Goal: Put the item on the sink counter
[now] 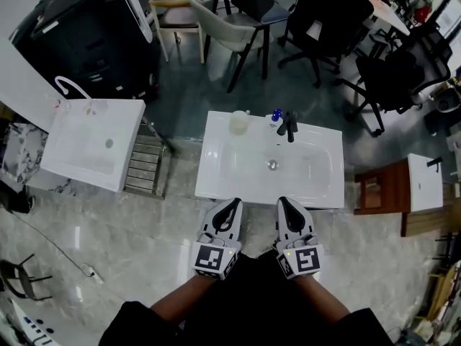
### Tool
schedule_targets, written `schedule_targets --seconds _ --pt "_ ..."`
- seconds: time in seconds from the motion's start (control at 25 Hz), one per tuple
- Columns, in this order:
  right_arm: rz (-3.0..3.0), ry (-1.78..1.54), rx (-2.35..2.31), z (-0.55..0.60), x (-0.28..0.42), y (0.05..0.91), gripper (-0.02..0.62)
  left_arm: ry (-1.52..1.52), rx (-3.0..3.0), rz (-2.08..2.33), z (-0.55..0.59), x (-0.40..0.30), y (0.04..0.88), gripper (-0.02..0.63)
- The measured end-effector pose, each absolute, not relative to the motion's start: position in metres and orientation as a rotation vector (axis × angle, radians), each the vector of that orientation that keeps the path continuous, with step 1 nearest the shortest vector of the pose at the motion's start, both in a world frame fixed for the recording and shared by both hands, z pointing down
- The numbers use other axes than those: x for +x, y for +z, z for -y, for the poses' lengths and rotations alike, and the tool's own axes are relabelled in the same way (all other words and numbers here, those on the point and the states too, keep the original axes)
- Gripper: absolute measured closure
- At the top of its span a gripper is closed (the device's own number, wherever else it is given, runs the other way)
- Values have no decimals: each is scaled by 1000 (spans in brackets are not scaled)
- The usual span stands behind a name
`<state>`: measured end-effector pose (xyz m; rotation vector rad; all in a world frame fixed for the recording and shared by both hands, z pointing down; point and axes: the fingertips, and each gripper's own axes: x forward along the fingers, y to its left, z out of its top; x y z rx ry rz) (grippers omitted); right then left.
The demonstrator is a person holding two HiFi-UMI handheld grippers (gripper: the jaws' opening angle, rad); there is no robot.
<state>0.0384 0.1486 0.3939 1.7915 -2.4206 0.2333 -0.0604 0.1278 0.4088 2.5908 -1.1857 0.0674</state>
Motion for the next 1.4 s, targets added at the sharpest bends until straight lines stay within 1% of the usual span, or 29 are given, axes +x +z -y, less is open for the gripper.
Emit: schedule_targets --seconds 0.16,0.32,0.6,0.8,0.96,1.08,1.4 --pt "2412 215 1793 -173 57 394 565 89 2629 1226 -148 -40 405 588" --pt "2397 165 1840 -207 88 387 565 82 2535 1233 -185 -11 411 588" --pt "2366 230 1832 -272 136 387 565 145 2622 1292 -261 48 396 588" --pt "2382 203 1772 -316 154 389 565 120 2660 1367 -309 75 381 588" --pt "2440 102 1764 -337 166 381 565 135 2628 1413 -339 85 386 588" --pt "2462 89 1742 -354 170 382 565 154 2629 1437 -357 91 386 588" --pt "2476 100 1750 -382 190 383 565 135 2638 1420 -378 123 387 588"
